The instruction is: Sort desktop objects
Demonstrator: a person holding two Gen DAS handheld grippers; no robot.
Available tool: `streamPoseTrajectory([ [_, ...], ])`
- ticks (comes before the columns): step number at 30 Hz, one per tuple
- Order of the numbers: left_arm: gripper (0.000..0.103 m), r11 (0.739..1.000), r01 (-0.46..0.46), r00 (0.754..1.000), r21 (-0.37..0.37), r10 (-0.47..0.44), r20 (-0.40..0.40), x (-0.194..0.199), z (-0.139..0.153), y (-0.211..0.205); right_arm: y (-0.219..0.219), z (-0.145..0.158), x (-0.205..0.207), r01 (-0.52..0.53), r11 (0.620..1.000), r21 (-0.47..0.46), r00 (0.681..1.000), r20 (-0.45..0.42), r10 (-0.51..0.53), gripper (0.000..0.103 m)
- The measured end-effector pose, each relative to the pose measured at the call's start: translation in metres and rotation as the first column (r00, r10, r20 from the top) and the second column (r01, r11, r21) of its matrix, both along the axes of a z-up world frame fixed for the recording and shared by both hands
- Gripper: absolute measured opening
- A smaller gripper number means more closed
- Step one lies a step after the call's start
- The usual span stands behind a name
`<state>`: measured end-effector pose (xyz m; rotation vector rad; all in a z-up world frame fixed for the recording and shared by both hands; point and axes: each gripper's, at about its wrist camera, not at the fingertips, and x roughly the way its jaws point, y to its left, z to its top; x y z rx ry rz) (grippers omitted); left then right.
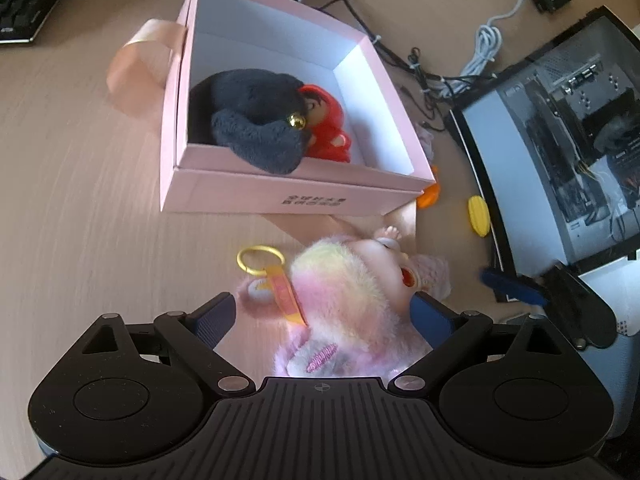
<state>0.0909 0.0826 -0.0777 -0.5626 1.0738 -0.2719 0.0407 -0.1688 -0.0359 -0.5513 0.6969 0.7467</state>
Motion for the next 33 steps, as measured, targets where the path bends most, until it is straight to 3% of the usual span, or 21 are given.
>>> streamPoseTrajectory([
  [6, 0.098, 0.999, 0.029, 1.0, 0.036, -0.029, 0.01, 0.004, 0.006, 0.001, 0.0, -0.025, -0.013, -0.007, 0.997, -0.078, 1.0, 0.003, 0.007, 0.091],
  [10, 0.098, 0.998, 0.042, 0.999, 0.056, -0.043, 0.015, 0.007, 0.009, 0.0, 0.007, -0.043, -0.008, 0.015, 0.994, -0.109, 0.998, 0.06, -0.008, 0.091],
  [14, 0.098, 0.994, 0.063, 0.998, 0.088, -0.065, 0.021, 0.004, 0.011, -0.004, 0.016, -0.045, 0.004, 0.044, 0.996, -0.079, 0.997, 0.07, -0.038, 0.091],
  [19, 0.098, 0.989, 0.094, 0.995, 0.112, -0.097, 0.026, -0.002, 0.011, -0.008, 0.0, -0.03, 0.018, 0.1, 0.992, 0.073, 0.992, -0.087, -0.094, 0.091],
  [22, 0.099, 0.986, 0.114, 0.993, 0.12, -0.118, 0.028, -0.007, 0.01, -0.012, -0.013, -0.021, 0.035, 0.184, 0.957, 0.223, 0.963, -0.237, -0.13, 0.091],
  [26, 0.099, 0.98, 0.129, 0.99, 0.148, -0.137, 0.042, -0.014, 0.011, -0.014, -0.026, -0.013, 0.046, 0.237, 0.922, 0.306, 0.934, -0.332, -0.13, 0.091],
  [28, 0.099, 0.975, 0.146, 0.987, 0.166, -0.156, 0.047, -0.018, 0.012, -0.016, -0.039, -0.01, 0.049, 0.28, 0.896, 0.345, 0.91, -0.393, -0.133, 0.091],
  [33, 0.098, 0.96, 0.185, 0.981, 0.213, -0.194, 0.025, -0.029, 0.006, -0.026, -0.06, -0.022, 0.071, 0.439, 0.811, 0.387, 0.815, -0.551, -0.179, 0.091],
])
